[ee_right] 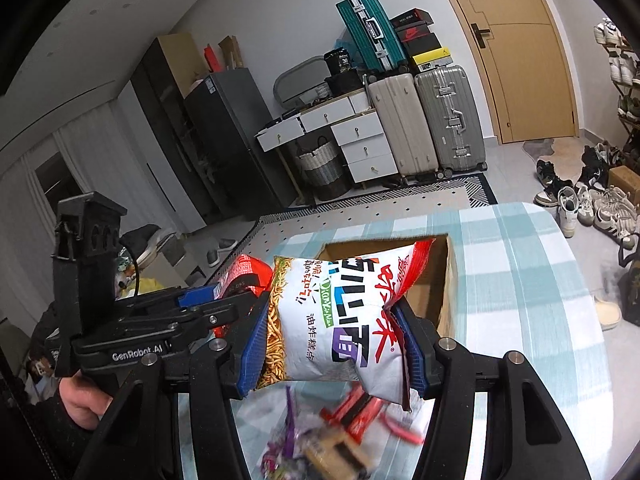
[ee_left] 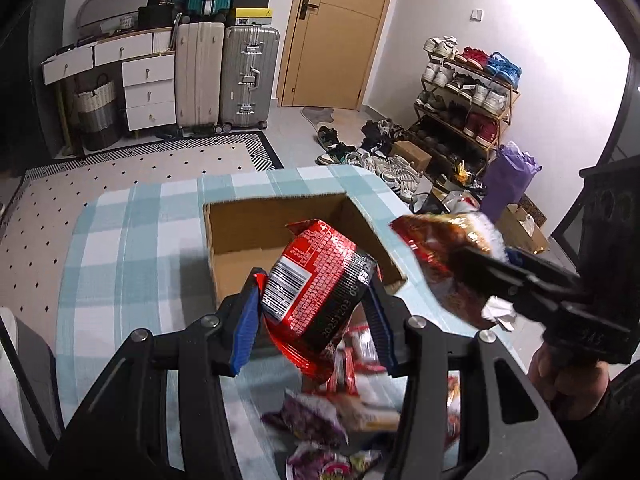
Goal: Organize snacks
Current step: 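Lift both held bags and carry them over the open cardboard box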
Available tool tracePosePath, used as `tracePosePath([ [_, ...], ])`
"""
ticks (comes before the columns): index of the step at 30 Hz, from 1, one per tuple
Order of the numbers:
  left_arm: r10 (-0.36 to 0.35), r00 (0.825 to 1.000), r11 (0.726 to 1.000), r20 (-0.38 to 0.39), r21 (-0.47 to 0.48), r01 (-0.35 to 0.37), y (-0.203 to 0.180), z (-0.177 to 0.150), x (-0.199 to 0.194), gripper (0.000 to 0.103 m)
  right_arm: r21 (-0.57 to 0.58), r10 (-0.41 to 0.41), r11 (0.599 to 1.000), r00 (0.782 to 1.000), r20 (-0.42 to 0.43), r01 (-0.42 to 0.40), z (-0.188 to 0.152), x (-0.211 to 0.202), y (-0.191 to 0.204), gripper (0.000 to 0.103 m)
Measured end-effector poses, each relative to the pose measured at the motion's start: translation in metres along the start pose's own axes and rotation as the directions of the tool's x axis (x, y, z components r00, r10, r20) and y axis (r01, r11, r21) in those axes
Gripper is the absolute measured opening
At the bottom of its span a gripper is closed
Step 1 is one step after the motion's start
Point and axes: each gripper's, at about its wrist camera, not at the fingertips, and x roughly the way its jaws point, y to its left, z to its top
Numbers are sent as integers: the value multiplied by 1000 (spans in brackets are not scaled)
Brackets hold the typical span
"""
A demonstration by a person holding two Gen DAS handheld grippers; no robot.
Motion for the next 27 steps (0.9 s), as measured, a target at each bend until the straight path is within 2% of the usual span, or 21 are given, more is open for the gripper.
tracePosePath([
  [5,-5,1000,999,-13,-36,4,5,35,28,46,17,-32,999,999,-29,33,22,32,-10,58],
  [12,12,997,998,-70,-60,-16,18,56,70,46,55,-63,996,996,-67,67,43,68,-30,58],
  [19,36,988,997,-148,-63,-46,35,38,119,46,50,-95,993,985,-143,103,33,107,-49,58],
  [27,47,980,995,-193,-81,-64,54,29,157,46,36,-111,992,973,-200,121,19,142,-62,58],
])
